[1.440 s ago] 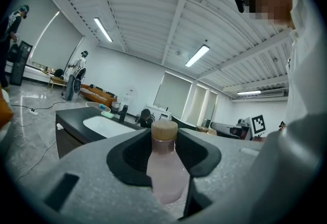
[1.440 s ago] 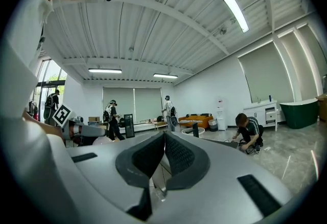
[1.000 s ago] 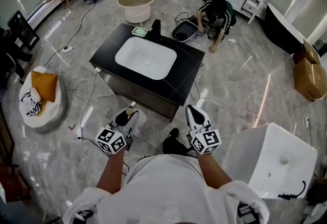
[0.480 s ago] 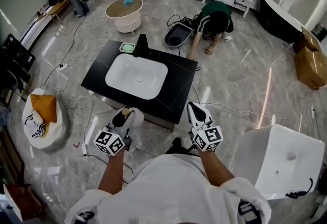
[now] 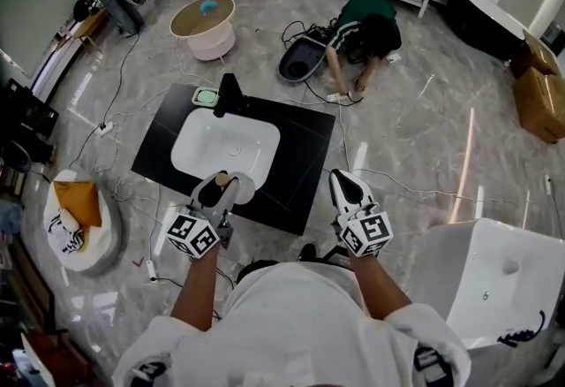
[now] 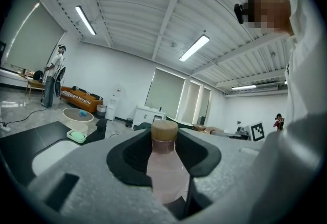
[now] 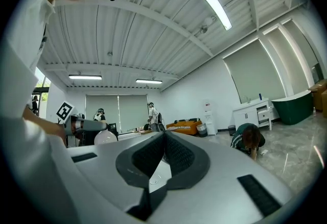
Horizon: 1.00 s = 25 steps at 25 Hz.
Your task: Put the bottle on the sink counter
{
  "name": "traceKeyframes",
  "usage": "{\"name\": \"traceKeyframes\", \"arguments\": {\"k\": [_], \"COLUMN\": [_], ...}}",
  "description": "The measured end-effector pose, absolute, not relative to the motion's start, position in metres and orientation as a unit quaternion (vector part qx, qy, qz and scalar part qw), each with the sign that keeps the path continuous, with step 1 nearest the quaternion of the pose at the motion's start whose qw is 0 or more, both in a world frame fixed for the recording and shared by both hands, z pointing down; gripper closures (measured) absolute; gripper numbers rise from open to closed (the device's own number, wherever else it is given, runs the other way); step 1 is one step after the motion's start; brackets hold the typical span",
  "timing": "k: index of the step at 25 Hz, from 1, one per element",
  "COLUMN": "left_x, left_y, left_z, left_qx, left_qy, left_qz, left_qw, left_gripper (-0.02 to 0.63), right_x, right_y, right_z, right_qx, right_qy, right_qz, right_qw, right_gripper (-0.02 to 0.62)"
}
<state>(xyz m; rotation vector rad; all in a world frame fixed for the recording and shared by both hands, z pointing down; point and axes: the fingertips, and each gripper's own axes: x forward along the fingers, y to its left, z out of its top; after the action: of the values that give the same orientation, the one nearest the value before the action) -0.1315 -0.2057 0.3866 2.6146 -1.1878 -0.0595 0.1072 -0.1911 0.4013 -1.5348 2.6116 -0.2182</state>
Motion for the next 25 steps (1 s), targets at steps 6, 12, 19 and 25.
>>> {"name": "traceKeyframes", "arguments": {"k": [6, 12, 19, 25], "left_x": [-0.127, -0.127, -0.119, -0.104], "left_y": [-0.243, -0.288, -0.343, -0.374], "left_z": [0.398, 0.427, 0.441, 0.443], "left_qx": [0.906, 0.918, 0.940, 0.957], "left_qy": [-0.395, -0.360, -0.297, -0.246], "left_qz": [-0.017, -0.002, 0.020, 0.038], "left_qw": [0.150, 0.165, 0.169, 0.152], "left_gripper": [0.457, 0.458, 0.458, 0.457], "right_x": [0.103, 0.100, 0.087, 0.081], "right_y": [-0.213, -0.242, -0.279, -0.295], "right_z": [0.415, 0.432, 0.426, 0.425], "right_qx": [-0.512, -0.542, -0.584, -0.615], "right_qy": [0.854, 0.834, 0.806, 0.782], "right_qz": [-0.085, -0.101, -0.097, -0.098], "right_qw": [0.046, 0.022, 0.014, 0.006], "right_gripper": [0.580, 0.580, 0.580, 0.580]}}
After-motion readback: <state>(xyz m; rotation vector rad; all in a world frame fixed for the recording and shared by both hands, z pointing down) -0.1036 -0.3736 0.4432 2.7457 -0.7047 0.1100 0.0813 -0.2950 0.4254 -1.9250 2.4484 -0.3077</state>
